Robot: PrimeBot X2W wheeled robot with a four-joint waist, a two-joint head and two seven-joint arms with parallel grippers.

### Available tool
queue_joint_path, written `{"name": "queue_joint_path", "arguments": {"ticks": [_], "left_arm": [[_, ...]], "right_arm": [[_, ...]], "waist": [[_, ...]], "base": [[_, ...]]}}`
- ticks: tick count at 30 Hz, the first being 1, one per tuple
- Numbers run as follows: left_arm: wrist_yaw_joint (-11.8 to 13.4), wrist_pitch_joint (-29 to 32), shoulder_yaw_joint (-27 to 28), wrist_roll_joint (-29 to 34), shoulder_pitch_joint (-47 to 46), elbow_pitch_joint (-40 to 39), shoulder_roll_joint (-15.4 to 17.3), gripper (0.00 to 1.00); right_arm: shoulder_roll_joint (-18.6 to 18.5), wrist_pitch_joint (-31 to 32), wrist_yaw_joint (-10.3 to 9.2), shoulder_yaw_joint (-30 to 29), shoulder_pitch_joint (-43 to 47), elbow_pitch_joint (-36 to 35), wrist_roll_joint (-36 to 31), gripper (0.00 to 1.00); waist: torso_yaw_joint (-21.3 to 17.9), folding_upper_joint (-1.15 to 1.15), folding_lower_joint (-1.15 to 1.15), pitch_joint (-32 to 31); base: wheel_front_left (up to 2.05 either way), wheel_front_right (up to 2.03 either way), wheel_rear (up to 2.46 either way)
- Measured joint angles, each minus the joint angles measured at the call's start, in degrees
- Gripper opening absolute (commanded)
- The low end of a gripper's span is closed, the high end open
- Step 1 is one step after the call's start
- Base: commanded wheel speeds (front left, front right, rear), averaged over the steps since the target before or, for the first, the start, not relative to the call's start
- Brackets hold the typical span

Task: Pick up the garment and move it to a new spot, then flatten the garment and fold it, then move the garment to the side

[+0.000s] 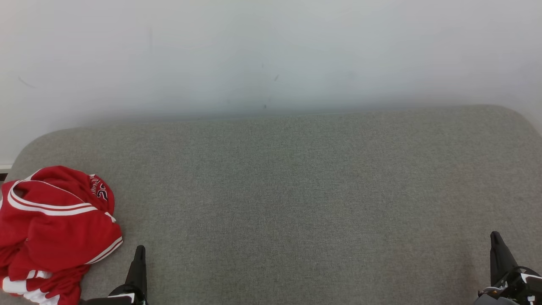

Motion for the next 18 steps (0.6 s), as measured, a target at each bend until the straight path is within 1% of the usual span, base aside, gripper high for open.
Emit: {"name": "queue_joint_path", "arguments": {"ticks": [18], "left_arm": [[0.0, 0.0, 0.0, 0.0, 0.0, 0.0, 0.0, 0.0]], "right_arm": [[0.0, 0.0, 0.0, 0.0, 0.0, 0.0, 0.0, 0.0]], "waist": [[0.0, 0.0, 0.0, 0.0]], "base": [[0.0, 0.0, 0.0]]}}
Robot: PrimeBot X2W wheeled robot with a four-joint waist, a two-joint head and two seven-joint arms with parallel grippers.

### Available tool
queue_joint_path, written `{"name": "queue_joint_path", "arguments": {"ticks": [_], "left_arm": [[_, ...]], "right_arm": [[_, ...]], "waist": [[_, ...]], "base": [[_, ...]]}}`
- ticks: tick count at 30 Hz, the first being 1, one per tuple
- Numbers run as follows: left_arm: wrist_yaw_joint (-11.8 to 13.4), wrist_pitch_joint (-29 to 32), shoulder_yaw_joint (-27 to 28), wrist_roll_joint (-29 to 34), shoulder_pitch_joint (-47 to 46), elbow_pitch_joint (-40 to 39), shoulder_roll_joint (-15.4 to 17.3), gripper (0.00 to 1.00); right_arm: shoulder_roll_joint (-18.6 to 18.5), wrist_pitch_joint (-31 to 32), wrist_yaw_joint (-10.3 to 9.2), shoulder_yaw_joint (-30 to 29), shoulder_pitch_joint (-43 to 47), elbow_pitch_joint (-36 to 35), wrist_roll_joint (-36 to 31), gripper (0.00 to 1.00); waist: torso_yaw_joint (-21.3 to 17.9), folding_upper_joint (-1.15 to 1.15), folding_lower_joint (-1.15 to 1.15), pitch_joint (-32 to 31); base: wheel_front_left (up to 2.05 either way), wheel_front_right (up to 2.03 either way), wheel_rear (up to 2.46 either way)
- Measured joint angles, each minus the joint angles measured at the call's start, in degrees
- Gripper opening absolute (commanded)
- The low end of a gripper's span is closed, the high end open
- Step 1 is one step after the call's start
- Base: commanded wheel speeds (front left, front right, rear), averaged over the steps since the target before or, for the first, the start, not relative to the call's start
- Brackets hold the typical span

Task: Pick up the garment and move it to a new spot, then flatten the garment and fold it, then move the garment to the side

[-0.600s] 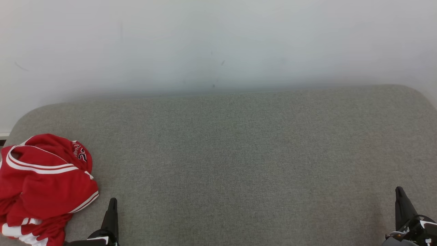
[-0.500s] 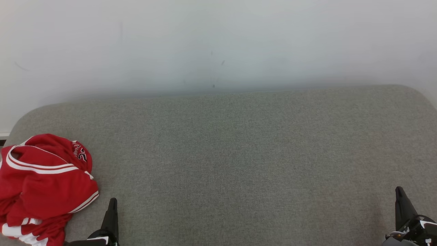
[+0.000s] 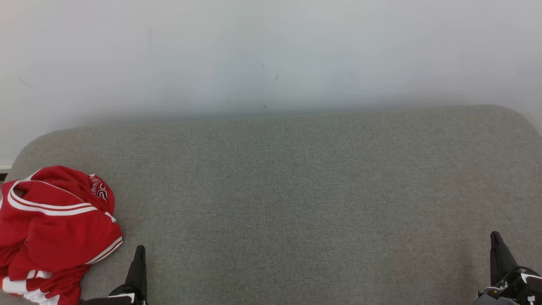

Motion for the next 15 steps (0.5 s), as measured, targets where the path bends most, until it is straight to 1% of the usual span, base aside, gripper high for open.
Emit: {"name": "queue_joint_path", "arguments": {"ticks": [15], "left_arm": [[0.0, 0.0, 0.0, 0.0, 0.0, 0.0, 0.0, 0.0]], "right_arm": [[0.0, 0.0, 0.0, 0.0, 0.0, 0.0, 0.0, 0.0]], "waist": [[0.0, 0.0, 0.0, 0.0]], "base": [[0.0, 0.0, 0.0]]}}
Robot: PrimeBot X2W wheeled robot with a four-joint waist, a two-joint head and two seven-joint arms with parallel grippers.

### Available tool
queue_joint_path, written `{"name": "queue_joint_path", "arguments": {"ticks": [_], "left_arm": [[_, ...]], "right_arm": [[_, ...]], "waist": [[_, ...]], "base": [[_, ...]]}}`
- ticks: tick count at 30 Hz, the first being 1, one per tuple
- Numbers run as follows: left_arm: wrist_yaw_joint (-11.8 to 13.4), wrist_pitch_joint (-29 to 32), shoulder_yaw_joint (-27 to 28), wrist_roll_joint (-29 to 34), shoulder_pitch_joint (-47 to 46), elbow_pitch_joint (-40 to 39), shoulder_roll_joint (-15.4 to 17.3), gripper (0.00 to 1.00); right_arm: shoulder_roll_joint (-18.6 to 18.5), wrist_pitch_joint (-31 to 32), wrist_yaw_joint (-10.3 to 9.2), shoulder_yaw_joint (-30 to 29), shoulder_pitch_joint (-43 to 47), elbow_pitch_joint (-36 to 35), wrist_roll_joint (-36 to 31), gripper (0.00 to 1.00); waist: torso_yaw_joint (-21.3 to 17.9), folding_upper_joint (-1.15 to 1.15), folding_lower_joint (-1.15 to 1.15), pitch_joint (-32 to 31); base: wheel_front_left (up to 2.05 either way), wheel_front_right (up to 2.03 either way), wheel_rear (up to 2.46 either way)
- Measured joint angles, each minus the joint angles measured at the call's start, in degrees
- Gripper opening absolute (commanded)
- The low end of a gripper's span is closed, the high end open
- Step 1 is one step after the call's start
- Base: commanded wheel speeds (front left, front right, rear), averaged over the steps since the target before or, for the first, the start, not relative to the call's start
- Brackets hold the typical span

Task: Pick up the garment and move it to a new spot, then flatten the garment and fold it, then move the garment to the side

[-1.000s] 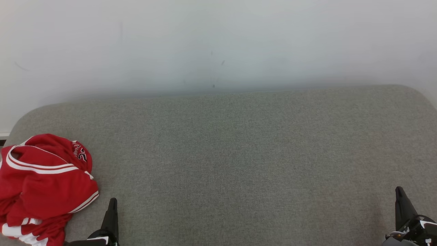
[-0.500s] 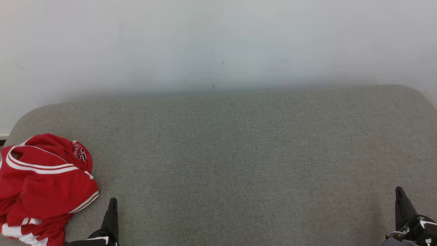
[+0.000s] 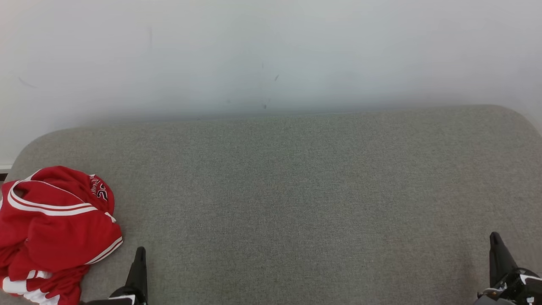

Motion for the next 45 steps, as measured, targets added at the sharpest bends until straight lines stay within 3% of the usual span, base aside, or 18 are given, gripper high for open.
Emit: {"name": "queue_joint_path", "arguments": {"ticks": [1, 8, 17, 29, 34, 35, 45], "left_arm": [[0.0, 0.0, -0.1, 0.0, 0.2, 0.3, 0.0, 1.0], [0.1, 0.0, -0.6, 0.0, 3.4, 2.9, -0.2, 1.0], [0.1, -0.8, -1.1, 0.0, 4.1, 0.7, -0.3, 1.0], [0.1, -3.7, -3.5, 5.4, 5.1, -2.0, 0.7, 1.0], [0.1, -4.5, -3.0, 12.1, 5.3, -2.8, 0.7, 1.0], [0.1, -5.9, -1.2, 25.0, 6.3, -5.4, 0.0, 1.0], [1.2, -7.2, -1.3, 40.1, 7.7, -9.0, -0.1, 1.0]], "right_arm": [[0.1, 0.0, 0.0, 0.0, 0.1, 0.4, 0.0, 1.0], [1.8, -0.1, -0.01, 0.4, 3.0, 3.5, 0.0, 1.0], [2.1, -2.2, -0.01, 2.3, 3.6, 2.2, -1.2, 1.0], [2.1, -5.5, -0.01, 5.4, 4.4, 0.1, -10.0, 1.0], [2.2, -6.5, -0.01, 6.2, 4.6, -1.0, -16.3, 1.0], [2.2, -8.5, -0.01, 8.8, 4.6, -2.9, -32.5, 1.0], [1.9, -10.3, -0.01, 12.6, 4.8, -4.3, -46.5, 1.0]], "waist": [[0.0, 0.0, 0.0, 0.0], [0.0, 0.0, 0.0, 0.0], [-0.1, 0.0, 0.0, -0.5], [-0.3, 0.0, 0.0, -1.0], [-0.3, 0.0, 0.0, -1.4], [-0.3, 0.0, 0.0, -1.9], [-0.3, 0.0, 0.0, -2.4]], "base": [[0.0, 0.0, 0.0], [0.0, 0.0, 0.0], [0.0, 0.0, 0.0], [0.0, 0.0, 0.0], [0.0, 0.0, 0.0], [0.0, 0.0, 0.0], [0.0, 0.0, 0.0]]}}
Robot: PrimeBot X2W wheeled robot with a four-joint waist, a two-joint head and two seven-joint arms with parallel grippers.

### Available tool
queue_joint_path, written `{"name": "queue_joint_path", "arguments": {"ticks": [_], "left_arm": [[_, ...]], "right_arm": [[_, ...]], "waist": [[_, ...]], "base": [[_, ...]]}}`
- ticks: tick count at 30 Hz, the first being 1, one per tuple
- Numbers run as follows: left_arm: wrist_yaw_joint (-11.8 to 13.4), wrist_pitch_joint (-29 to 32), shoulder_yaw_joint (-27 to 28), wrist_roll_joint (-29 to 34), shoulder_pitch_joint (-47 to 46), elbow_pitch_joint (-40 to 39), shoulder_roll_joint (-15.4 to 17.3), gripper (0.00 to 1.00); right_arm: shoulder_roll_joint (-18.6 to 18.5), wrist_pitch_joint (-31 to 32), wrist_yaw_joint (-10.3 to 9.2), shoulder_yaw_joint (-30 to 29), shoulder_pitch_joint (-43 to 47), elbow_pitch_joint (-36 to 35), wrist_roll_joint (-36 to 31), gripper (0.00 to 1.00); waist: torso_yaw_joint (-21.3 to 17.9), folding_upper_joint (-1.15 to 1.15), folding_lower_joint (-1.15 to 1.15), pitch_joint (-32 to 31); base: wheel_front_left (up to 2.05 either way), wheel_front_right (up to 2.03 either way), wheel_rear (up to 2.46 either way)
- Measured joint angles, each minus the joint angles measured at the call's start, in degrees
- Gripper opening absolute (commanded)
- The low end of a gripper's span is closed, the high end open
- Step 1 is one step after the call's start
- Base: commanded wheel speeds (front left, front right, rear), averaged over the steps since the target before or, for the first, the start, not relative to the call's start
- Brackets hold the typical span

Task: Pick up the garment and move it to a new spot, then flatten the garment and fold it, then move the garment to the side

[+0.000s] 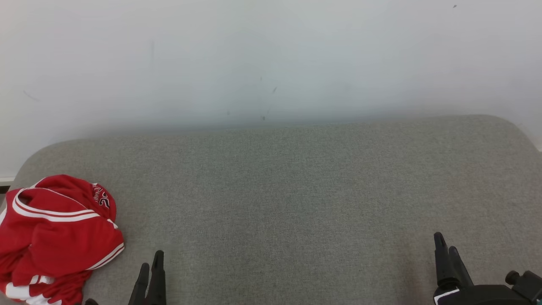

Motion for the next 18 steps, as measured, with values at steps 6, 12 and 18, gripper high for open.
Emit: {"name": "queue_joint_path", "arguments": {"ticks": [6, 12, 18], "left_arm": [[2.1, -0.8, -1.5, 7.8, 0.9, -2.4, 0.0, 1.0], [4.5, -1.4, -2.4, 14.1, 1.4, -4.8, 0.0, 1.0], [6.3, -2.2, -3.0, 19.1, 2.1, -6.0, 0.0, 1.0]], "right_arm": [[-0.8, -1.1, 0.0, 3.1, 0.2, -1.7, -6.5, 1.0], [-1.3, -2.1, 0.0, 6.2, 0.6, -3.1, -11.8, 1.0], [-1.2, -3.0, 0.0, 7.4, 1.2, -3.8, -15.9, 1.0]], "waist": [[-0.1, 0.0, 0.0, -0.3], [-0.1, 0.0, 0.0, -0.8], [0.0, 0.0, 0.0, -1.0]], "base": [[0.0, 0.0, 0.0], [0.0, 0.0, 0.0], [0.0, 0.0, 0.0]]}}
